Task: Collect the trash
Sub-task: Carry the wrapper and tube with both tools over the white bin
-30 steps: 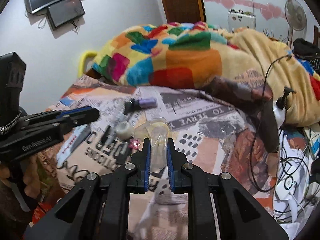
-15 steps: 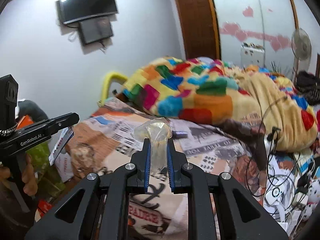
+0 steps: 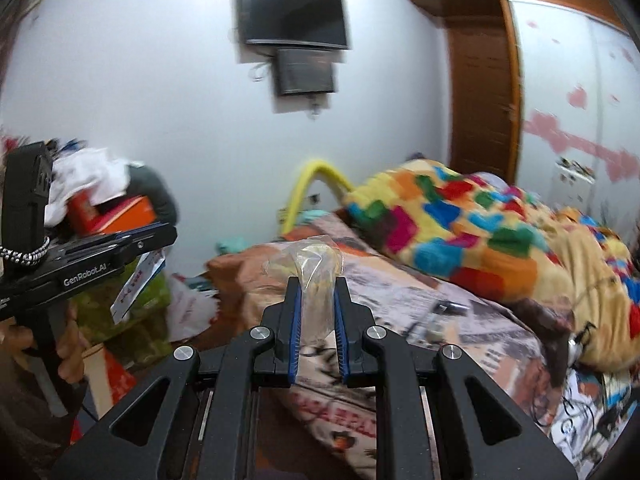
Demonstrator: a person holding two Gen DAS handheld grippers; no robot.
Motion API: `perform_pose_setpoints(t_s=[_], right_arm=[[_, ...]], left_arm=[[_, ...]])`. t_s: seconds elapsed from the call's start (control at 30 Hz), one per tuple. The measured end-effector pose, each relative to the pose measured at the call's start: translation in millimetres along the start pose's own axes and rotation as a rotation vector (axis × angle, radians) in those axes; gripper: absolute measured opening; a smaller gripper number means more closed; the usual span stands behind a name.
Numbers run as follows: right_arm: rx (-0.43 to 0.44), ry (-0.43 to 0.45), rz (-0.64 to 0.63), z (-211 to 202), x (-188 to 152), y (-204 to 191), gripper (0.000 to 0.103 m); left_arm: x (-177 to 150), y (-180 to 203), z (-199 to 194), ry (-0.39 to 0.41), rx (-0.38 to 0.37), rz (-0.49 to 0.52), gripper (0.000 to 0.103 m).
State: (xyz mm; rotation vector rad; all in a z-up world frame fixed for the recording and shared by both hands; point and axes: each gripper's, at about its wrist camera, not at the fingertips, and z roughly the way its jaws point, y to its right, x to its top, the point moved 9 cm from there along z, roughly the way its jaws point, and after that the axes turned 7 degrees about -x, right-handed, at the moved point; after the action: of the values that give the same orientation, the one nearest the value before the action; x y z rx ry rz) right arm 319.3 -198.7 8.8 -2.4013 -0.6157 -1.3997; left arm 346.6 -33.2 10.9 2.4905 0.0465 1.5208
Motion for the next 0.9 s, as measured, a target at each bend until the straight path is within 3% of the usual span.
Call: perform_pose_setpoints(t_s=[0.23,0.5,0.67,0.9], right_arm=[[0.129,-0.023,-0.090,7,-11,-88,0.014],[0.253,-0.098,-0.156,23,-36,-170,0.014],[0.299,-0.184,-0.186,45,-65,-208,0.014],[0.324,-0.344,-0.236,90,-120,-238,0.014]], left_arm=[[-25,-71,-74,0.031,0.120,-0.050,0.017],[-72,-146,-124,-0.001,0.242,-0.136,0.017],[-112,-184,-129,-0.060,0.298,-0.199,0.017],[-176,-229,-108,-0.185,0.344,-0.303,0.017]])
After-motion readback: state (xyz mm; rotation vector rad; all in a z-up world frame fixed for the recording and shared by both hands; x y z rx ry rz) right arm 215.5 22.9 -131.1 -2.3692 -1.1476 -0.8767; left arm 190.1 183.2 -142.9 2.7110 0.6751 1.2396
